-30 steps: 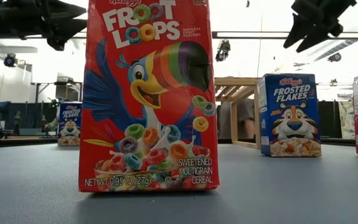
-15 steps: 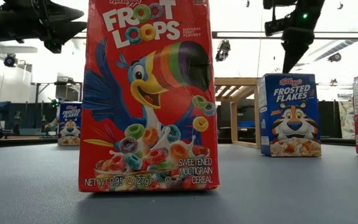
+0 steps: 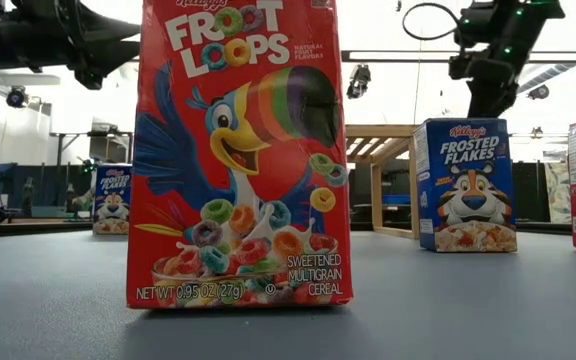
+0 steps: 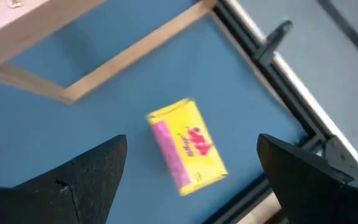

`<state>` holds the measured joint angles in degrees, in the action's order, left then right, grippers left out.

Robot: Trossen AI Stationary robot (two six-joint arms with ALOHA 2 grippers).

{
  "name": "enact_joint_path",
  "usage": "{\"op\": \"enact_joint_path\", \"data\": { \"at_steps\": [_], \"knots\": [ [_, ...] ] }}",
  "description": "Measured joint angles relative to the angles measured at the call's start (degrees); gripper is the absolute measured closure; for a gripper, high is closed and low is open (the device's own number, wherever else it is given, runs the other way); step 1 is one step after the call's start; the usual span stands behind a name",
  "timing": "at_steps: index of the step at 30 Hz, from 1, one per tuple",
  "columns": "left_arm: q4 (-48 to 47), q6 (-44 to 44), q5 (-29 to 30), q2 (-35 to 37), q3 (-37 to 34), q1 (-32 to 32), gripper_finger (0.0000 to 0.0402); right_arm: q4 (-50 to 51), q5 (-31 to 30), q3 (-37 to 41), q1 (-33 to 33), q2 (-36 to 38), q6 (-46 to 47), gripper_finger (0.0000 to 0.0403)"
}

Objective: Stack cereal on shelf
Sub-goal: Put the top yellow cereal box on the shelf aligned with the other yellow cereal box

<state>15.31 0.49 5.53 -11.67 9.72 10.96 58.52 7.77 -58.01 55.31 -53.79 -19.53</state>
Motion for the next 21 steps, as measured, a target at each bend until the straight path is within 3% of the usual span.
{"op": "enact_joint_path", "data": {
  "at_steps": [14, 21],
  "knots": [
    [0.52, -0.39, 0.03, -1.78, 0.00, 0.00, 0.0194, -7.96, -0.33, 10.26, -0.11, 1.12, -1.81, 0.0053],
    [0.55, -0.39, 0.03, -1.76, 0.00, 0.00, 0.0194, -12.08, -0.38, 11.40, -0.13, 0.71, -3.59, 0.0053]
  ]
}}
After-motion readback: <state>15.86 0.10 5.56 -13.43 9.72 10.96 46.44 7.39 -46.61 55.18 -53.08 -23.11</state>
